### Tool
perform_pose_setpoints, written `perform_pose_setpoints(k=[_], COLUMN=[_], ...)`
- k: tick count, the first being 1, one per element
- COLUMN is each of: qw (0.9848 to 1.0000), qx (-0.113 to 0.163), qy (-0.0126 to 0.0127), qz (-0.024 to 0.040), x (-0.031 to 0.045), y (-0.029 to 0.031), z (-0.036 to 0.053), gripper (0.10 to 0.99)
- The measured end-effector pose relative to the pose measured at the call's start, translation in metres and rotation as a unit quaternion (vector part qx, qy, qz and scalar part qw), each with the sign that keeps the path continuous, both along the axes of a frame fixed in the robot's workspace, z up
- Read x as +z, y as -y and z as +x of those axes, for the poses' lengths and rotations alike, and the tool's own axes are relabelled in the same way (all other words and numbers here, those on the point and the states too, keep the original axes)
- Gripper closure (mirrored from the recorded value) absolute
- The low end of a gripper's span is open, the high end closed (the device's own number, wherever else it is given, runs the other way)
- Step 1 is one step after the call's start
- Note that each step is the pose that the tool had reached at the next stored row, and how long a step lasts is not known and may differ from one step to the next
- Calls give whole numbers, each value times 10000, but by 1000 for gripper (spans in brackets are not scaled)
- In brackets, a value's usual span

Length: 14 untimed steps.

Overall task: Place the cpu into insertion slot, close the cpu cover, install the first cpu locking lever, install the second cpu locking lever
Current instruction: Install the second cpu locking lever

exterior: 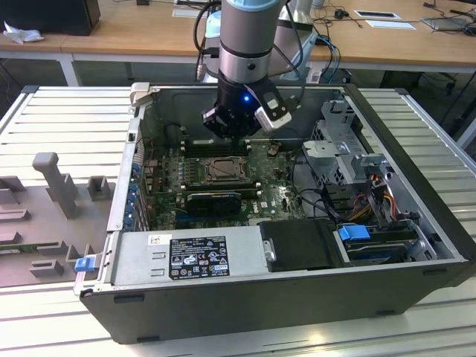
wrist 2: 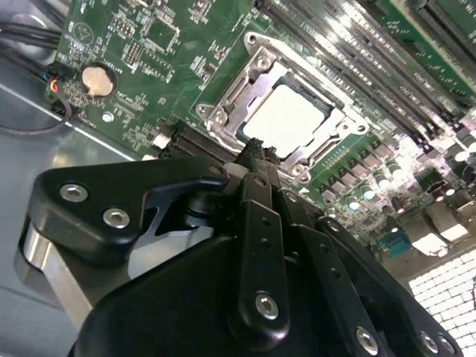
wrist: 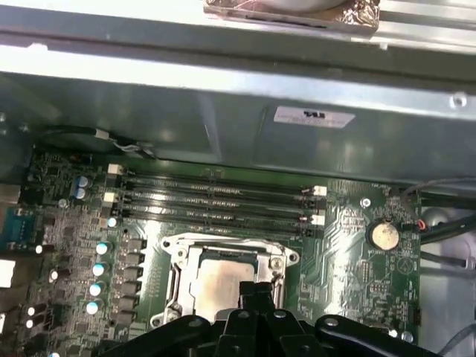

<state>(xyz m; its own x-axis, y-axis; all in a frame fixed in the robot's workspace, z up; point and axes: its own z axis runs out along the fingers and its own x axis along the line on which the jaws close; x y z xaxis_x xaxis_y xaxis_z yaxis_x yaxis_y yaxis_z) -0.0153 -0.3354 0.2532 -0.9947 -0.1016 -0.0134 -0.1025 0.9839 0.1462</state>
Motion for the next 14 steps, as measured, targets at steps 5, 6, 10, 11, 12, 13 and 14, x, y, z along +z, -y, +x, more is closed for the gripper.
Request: perform_pose_setpoints(k=[5,6,10,11,12,13,14], qw=[10000,10000,10000,10000,10000,10000,10000], qx=[0,0,0,0,0,0,0], qy=[0,0,0,0,0,-1,-1], qz=[0,0,6,9,11,11,11], x=[-7,-8,-11,-12,-13,-16,-21], y=[138,161,263,285,308,320,326], z=[0,0,0,0,0,0,0], gripper=[980,980,980,980,980,980,980])
